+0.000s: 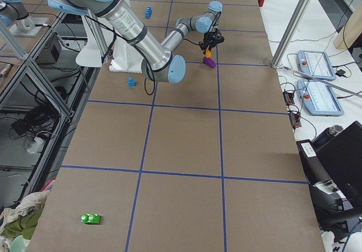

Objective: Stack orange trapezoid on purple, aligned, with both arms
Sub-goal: 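Lower the orange block onto the purple block, aligning it with the right gripper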

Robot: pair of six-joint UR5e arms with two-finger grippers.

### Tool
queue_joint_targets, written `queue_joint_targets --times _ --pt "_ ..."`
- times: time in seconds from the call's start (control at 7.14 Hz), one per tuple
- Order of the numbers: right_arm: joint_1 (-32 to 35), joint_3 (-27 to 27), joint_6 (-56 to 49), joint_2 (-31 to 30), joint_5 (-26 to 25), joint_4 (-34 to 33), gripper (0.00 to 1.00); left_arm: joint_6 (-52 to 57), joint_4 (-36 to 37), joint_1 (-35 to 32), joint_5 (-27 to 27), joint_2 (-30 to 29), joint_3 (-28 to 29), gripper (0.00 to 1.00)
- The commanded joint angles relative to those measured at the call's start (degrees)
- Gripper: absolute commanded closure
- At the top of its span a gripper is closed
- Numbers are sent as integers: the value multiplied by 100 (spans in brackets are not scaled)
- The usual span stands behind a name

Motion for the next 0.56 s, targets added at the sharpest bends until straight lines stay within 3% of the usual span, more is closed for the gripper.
queue_joint_targets --times 0.0,0.42 --pt "-10 -120 -42 7 -70 266 100 2 0 5 0 8 18 0" --pt "-10 -172 -95 -2 -106 337 100 2 0 14 0 78 18 0"
